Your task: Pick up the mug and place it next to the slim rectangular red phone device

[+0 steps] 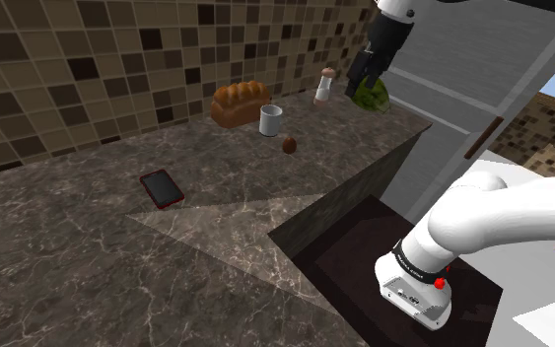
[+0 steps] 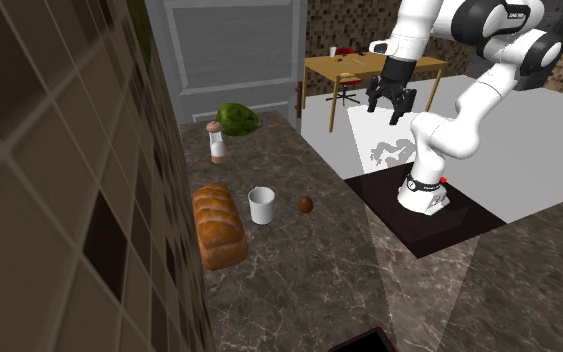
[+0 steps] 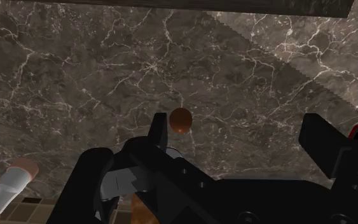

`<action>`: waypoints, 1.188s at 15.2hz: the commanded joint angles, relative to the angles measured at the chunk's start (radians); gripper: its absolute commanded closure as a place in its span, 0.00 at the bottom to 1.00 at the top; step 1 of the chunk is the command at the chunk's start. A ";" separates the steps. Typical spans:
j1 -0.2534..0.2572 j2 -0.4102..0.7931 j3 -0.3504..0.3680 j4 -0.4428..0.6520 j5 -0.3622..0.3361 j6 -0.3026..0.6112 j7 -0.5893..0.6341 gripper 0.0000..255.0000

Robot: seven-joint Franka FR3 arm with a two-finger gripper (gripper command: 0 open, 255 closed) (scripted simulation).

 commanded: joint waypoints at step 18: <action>-0.039 0.616 0.026 0.217 -0.064 0.341 0.037 0.00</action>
